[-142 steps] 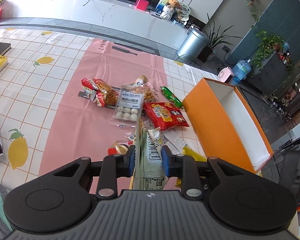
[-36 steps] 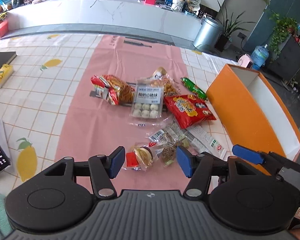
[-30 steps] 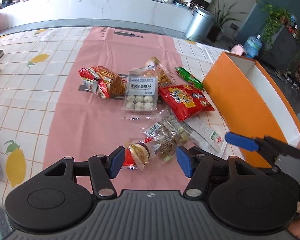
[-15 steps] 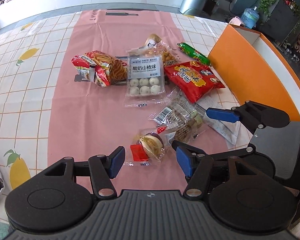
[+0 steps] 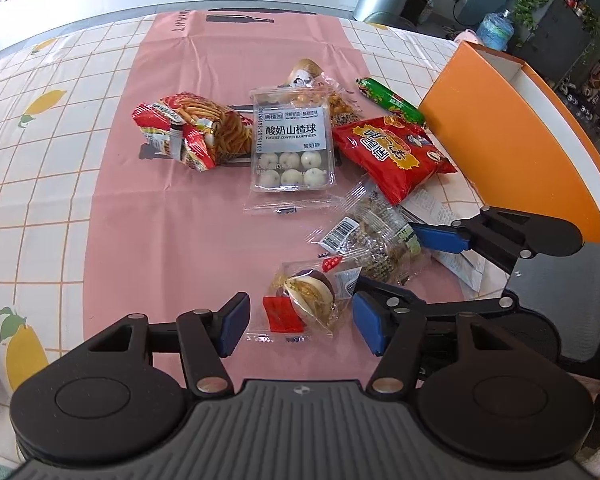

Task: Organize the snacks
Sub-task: 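Grasp the clear pastry packet with the left gripper while the right gripper grasps the clear nut packet, then carry both clear packets into the orange box and open both grippers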

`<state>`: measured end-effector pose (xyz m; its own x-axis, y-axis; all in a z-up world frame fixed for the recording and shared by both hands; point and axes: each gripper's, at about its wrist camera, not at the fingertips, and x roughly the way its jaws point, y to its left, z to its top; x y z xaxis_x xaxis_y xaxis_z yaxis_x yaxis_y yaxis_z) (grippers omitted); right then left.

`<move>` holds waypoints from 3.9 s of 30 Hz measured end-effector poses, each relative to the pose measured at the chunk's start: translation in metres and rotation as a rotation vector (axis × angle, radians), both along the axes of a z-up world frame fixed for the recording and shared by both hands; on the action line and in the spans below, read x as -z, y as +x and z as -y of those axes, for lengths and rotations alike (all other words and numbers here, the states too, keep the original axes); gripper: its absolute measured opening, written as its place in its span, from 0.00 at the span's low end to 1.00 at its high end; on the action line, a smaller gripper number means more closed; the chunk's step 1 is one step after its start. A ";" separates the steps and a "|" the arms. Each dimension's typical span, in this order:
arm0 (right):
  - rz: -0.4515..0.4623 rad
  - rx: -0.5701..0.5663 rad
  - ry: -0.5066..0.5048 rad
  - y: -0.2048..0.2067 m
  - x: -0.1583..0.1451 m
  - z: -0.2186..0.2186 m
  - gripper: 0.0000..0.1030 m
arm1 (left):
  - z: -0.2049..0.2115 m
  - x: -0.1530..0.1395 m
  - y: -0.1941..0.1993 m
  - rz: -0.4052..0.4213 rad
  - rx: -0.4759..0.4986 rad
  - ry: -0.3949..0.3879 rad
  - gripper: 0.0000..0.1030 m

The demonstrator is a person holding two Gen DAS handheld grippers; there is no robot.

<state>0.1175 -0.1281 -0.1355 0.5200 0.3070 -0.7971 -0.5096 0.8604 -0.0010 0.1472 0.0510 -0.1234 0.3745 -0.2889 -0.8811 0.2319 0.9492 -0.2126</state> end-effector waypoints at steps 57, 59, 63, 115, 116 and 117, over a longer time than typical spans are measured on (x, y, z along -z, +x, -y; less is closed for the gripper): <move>-0.099 -0.026 0.009 -0.026 -0.062 0.001 0.38 | -0.015 -0.058 -0.023 0.103 -0.150 -0.119 0.42; -0.091 -0.037 -0.002 -0.028 -0.071 0.001 0.37 | -0.015 -0.061 -0.026 0.109 -0.155 -0.124 0.42; -0.070 -0.051 -0.027 -0.029 -0.089 0.006 0.37 | -0.012 -0.069 -0.029 0.127 -0.153 -0.130 0.42; -0.366 0.003 -0.209 0.050 -0.074 0.268 0.35 | 0.337 -0.029 0.072 -0.108 0.705 0.220 0.42; -0.378 -0.001 -0.201 0.052 -0.071 0.269 0.35 | 0.339 -0.026 0.073 -0.118 0.718 0.229 0.42; -0.389 -0.004 -0.194 0.054 -0.069 0.270 0.35 | 0.342 -0.023 0.074 -0.126 0.730 0.239 0.42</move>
<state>0.1711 -0.3984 -0.0667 0.1681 0.1338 -0.9766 -0.5075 0.8611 0.0306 0.2213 -0.2915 -0.1007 0.0553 -0.2210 -0.9737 0.8038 0.5883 -0.0878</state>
